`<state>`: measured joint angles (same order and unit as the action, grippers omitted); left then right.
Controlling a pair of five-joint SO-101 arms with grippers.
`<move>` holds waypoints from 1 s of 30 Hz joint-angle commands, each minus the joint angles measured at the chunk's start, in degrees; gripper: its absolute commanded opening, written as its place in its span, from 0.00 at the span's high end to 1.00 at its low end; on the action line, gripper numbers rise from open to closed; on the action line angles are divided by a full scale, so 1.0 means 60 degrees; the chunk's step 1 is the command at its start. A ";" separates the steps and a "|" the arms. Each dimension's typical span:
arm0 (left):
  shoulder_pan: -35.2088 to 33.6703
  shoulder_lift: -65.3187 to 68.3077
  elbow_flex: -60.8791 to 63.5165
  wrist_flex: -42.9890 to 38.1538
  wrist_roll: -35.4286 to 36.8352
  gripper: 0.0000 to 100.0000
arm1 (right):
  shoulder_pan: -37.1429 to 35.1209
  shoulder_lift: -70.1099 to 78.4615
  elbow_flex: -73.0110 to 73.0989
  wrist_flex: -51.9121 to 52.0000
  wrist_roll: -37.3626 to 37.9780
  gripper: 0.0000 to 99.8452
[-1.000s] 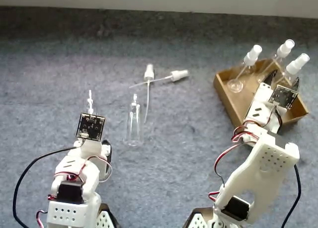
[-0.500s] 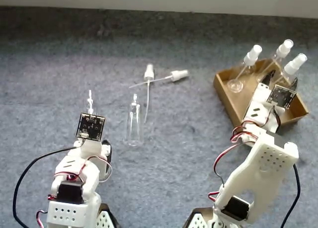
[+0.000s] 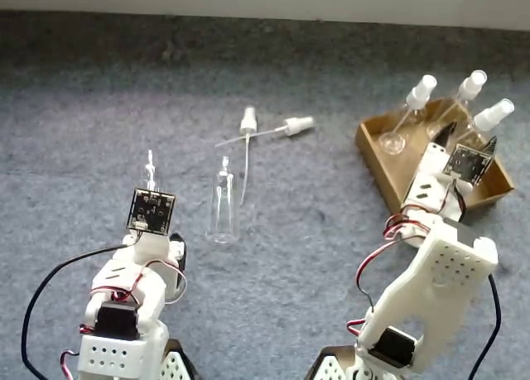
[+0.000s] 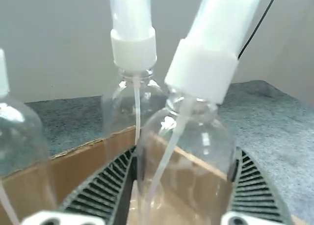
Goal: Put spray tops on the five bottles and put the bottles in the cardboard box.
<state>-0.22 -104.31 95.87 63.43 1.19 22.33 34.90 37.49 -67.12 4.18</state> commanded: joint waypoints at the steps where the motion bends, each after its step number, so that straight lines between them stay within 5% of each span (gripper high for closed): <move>1: 0.0139 -0.0066 0.0183 -0.0015 -0.0059 1.00 | -0.0168 -0.0154 -0.0037 -0.0007 0.0117 0.75; 25: 0.0139 -0.0066 0.0183 -0.0015 -0.0059 1.00 | -0.0256 -0.1531 0.1018 0.0066 0.0132 0.75; 30: 0.0139 -0.0066 0.0183 -0.0015 -0.0059 1.00 | -0.0315 -0.2630 0.1443 0.1678 0.0132 0.75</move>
<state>-0.22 -104.31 95.87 63.43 1.19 21.19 25.32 46.11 -62.55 4.35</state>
